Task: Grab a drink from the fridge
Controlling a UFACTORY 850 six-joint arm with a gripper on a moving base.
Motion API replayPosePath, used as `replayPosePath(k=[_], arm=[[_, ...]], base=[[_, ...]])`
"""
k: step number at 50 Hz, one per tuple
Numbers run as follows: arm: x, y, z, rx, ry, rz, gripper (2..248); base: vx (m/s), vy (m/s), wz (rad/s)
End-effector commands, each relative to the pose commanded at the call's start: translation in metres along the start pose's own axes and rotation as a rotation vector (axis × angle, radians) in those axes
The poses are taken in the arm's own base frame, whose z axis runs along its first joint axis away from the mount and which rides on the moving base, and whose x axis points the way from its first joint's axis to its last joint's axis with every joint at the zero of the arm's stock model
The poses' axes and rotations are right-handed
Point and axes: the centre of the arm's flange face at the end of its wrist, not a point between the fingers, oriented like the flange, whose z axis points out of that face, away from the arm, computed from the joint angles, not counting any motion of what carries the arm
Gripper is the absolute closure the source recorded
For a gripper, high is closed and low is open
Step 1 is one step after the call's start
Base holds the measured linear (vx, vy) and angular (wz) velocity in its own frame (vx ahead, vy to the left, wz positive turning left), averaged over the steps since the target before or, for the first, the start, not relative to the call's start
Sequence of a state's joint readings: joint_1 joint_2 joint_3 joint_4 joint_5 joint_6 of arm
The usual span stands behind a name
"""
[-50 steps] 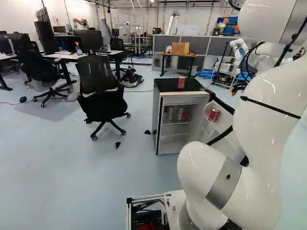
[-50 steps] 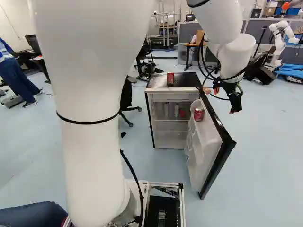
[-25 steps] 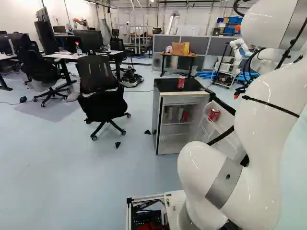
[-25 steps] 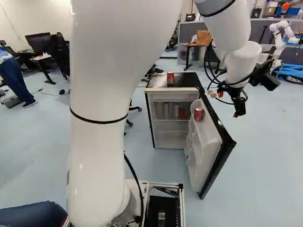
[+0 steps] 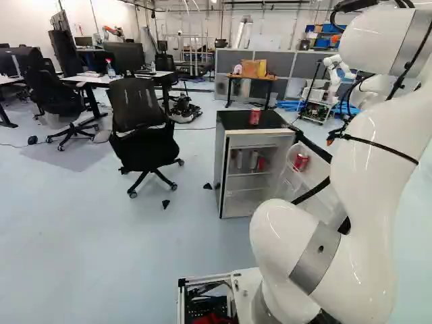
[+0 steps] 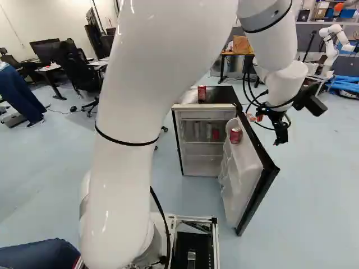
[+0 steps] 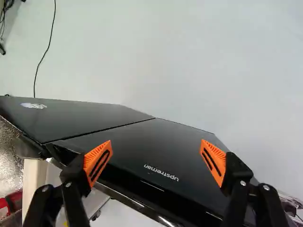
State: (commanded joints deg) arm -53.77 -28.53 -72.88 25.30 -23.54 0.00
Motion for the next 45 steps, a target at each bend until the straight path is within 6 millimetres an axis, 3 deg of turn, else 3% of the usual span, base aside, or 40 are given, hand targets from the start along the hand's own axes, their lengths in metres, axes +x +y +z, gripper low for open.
replayPosePath(k=[22,45], arm=[[-0.001,0.007,0.032,-0.017,-0.039,0.008,3],[-0.002,0.007,0.031,-0.017,-0.039,0.007,3]], base=[[0.000,0.000,0.000],[0.000,0.000,0.000]])
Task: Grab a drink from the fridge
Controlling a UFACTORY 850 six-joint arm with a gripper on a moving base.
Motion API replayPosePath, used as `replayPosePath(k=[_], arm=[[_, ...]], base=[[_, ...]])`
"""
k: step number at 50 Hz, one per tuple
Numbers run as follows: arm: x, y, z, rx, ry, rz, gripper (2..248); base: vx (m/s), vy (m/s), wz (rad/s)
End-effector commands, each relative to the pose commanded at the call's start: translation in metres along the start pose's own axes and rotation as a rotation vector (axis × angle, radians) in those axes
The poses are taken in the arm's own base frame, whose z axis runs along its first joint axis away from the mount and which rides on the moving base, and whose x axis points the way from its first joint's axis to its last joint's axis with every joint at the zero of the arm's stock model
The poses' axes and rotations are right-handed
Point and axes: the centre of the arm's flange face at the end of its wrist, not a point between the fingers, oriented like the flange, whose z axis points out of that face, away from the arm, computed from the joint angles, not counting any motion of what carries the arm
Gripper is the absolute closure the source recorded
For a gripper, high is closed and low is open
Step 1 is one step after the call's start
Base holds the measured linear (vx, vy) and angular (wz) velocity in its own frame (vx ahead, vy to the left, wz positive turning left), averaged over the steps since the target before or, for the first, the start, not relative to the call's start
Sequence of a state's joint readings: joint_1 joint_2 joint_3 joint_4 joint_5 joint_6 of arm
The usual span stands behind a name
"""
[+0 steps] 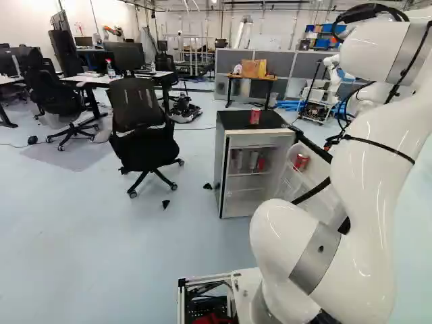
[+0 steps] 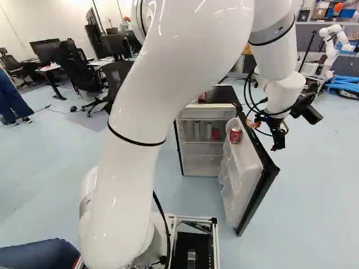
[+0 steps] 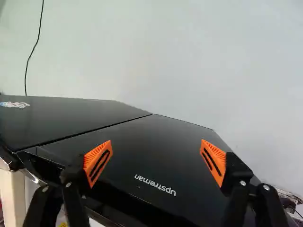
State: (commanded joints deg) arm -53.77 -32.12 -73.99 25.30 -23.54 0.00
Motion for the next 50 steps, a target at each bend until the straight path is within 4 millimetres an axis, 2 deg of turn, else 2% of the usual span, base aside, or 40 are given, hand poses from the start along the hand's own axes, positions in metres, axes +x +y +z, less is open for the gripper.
replayPosePath(k=[50], arm=[[-0.023,-0.009,-0.004,0.000,-0.022,-0.021,3]], base=[[0.000,0.000,0.000]])
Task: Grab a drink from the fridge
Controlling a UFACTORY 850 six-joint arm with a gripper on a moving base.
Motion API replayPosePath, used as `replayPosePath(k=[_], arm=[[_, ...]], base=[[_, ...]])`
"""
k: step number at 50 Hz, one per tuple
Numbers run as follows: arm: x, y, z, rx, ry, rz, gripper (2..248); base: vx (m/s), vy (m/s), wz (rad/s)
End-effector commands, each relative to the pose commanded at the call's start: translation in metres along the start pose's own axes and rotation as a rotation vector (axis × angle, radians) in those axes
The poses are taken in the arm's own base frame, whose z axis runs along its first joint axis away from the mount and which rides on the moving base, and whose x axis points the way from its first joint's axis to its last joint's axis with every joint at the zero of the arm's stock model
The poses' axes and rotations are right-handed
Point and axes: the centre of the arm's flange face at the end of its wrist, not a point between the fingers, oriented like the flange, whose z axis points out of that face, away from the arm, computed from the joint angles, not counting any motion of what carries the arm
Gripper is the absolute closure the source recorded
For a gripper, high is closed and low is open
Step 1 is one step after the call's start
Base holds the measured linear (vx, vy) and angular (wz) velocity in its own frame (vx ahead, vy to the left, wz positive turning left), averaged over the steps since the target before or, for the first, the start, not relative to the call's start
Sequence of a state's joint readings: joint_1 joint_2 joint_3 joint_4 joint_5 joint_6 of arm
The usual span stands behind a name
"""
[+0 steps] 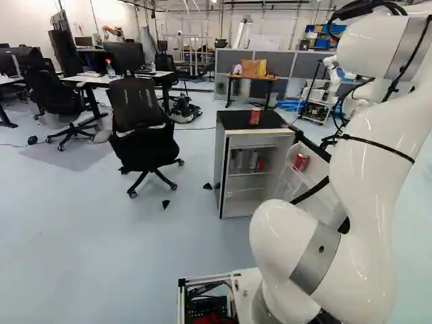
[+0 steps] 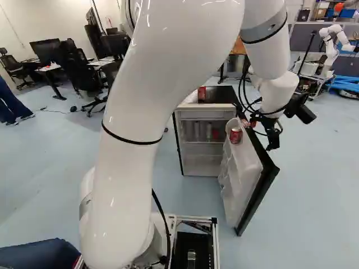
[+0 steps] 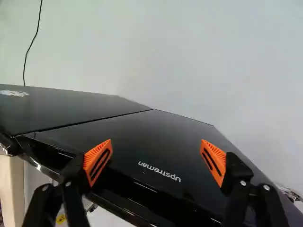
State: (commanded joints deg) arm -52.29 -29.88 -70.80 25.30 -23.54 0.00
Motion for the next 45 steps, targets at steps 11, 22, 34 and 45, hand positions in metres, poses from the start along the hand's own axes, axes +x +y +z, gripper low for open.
replayPosePath(k=[11,22,34,45], arm=[[-0.006,-0.002,-0.001,0.000,-0.006,-0.006,3],[-0.012,-0.005,-0.002,0.000,-0.011,-0.012,3],[-0.018,-0.007,-0.003,0.000,-0.018,-0.018,3],[-0.025,-0.009,-0.004,0.000,-0.024,-0.024,3]], base=[[0.000,0.000,0.000],[0.000,0.000,0.000],[0.000,0.000,0.000],[0.000,0.000,0.000]])
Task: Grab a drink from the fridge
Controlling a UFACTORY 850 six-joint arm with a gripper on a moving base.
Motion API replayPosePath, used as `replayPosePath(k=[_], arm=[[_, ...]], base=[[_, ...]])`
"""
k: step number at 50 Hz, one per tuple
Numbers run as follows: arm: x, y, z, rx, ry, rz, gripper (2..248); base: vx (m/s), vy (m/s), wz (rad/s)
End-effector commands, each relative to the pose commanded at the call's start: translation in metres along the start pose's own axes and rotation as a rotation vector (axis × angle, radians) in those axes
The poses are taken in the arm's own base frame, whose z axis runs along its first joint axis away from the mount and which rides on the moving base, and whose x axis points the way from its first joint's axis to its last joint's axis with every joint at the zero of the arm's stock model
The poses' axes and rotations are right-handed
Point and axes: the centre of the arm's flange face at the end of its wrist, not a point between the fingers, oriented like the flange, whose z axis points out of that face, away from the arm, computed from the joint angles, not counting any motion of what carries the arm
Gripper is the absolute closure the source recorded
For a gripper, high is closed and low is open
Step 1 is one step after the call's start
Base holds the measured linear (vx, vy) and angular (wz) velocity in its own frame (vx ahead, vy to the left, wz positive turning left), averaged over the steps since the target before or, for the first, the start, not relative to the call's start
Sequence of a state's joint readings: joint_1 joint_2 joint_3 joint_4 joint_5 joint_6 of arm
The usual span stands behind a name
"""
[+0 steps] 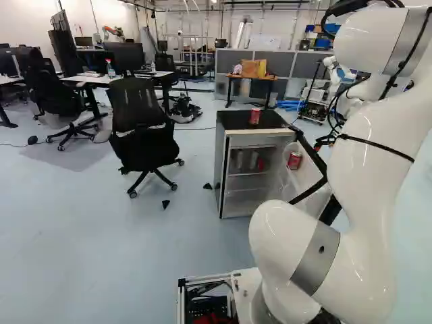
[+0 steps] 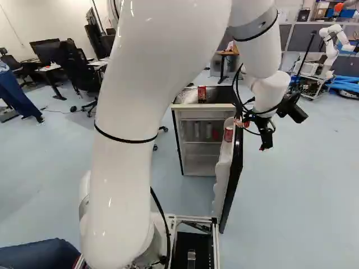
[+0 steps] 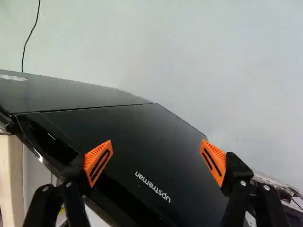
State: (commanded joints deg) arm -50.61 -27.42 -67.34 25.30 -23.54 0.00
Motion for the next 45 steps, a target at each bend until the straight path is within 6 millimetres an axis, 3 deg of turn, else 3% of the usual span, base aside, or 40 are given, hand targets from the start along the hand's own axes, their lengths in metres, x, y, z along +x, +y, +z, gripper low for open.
replayPosePath(k=[45], arm=[[-0.039,-0.006,-0.009,-0.003,-0.034,-0.028,3]], base=[[0.000,0.000,0.000]])
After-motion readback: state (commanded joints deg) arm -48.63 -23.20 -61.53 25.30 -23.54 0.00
